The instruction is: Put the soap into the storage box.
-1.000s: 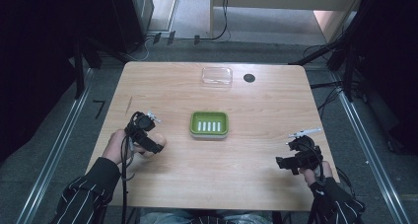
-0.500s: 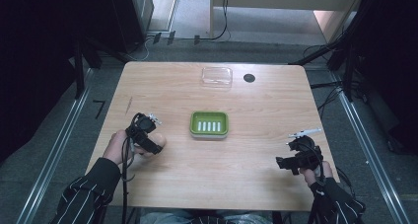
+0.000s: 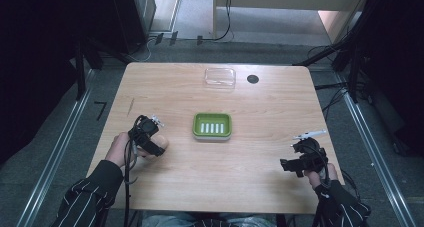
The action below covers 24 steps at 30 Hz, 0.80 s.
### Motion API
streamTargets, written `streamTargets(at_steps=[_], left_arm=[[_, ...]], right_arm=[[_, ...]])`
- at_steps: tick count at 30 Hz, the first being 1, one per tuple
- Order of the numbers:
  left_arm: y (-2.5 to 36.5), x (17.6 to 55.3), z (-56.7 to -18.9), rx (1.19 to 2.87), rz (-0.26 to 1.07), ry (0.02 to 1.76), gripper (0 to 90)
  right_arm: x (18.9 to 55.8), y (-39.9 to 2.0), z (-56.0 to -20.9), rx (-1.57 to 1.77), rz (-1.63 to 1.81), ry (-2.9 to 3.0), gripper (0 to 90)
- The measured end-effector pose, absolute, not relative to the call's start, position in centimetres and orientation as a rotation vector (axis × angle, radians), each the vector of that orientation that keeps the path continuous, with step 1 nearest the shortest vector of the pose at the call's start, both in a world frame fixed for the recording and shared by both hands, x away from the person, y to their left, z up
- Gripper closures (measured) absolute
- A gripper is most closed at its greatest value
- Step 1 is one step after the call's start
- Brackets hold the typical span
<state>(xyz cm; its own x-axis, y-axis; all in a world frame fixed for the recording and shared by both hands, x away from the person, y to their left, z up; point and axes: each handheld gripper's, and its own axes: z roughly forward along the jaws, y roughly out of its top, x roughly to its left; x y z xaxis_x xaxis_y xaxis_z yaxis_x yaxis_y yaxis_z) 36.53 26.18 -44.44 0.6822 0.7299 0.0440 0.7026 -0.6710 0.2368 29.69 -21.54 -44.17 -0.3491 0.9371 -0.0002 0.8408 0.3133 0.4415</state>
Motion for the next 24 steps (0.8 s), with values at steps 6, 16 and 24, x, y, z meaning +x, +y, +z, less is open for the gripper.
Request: streamTargets(at_steps=[6, 16, 24], left_arm=[[26.04, 36.51, -44.68, 2.709, 0.207, 1.156, 28.1], [25.93, 36.49, -44.86, 2.714, 0.216, 1.172, 32.7], [25.99, 36.55, -45.07, 2.719, 0.200, 1.184, 32.8]], right_arm=[[29.68, -21.54, -44.17, 1.613, 0.542, 2.325, 14.1], [29.67, -21.50, -44.17, 1.614, 0.542, 2.327, 14.1], [29.63, -21.54, -44.15, 1.615, 0.543, 2.324, 14.1]])
